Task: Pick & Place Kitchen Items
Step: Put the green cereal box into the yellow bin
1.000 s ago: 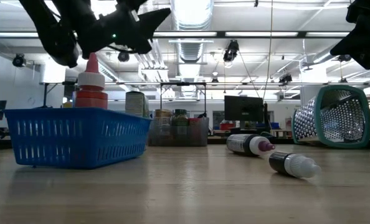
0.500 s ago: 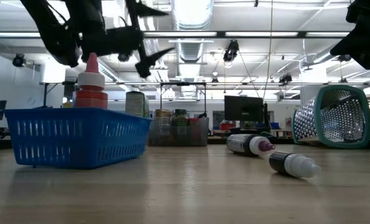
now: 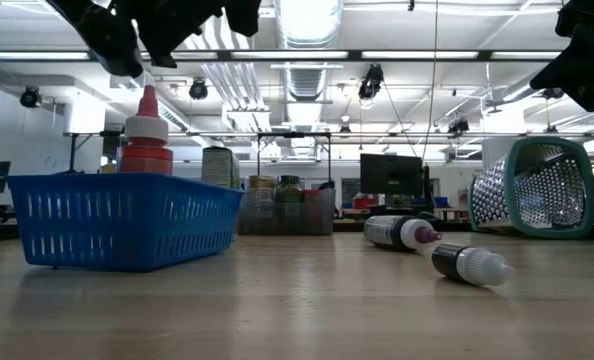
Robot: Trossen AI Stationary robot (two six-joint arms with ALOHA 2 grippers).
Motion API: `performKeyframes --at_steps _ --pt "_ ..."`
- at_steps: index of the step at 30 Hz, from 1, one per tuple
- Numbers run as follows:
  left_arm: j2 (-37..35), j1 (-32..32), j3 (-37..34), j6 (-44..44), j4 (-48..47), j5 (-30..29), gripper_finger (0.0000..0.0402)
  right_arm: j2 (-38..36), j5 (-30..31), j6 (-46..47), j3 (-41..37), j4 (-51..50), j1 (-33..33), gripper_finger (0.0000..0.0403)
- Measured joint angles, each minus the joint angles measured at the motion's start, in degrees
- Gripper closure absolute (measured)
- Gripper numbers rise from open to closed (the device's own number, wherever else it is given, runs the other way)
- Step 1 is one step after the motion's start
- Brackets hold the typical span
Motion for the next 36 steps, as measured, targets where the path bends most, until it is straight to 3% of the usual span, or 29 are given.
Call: performKeyframes --at_steps 7,10,14,21,28,36 --pt "-0.1 0.8 0.3 -4.8 -3.2 0.2 0.0007 0.0 0.0 0.0 0.0 0.0 0.0 0.0394" --pt "-0.4 2.1 1.6 -2.3 -6.5 5.3 0.0007 0.0 0.0 0.0 0.0 0.0 0.0 0.0394" --pt "-1.4 3.1 5.2 -1.9 -14.3 10.0 0.0007 0.0 0.0 0.0 0.0 0.0 0.0 0.0394" --pt "-1.6 3.5 11.9 -0.2 -29.1 9.8 0.0007 0.0 0.0 0.0 0.0 0.0 0.0 0.0394" --pt "-1.6 3.5 14.2 -7.7 -29.3 9.3 0.0007 0.0 0.0 0.0 0.0 0.0 0.0 0.0394" --pt "-1.8 3.5 18.3 -6.3 -30.7 9.9 0.0007 0.0 0.0 0.0 0.0 0.0 0.0 0.0394"
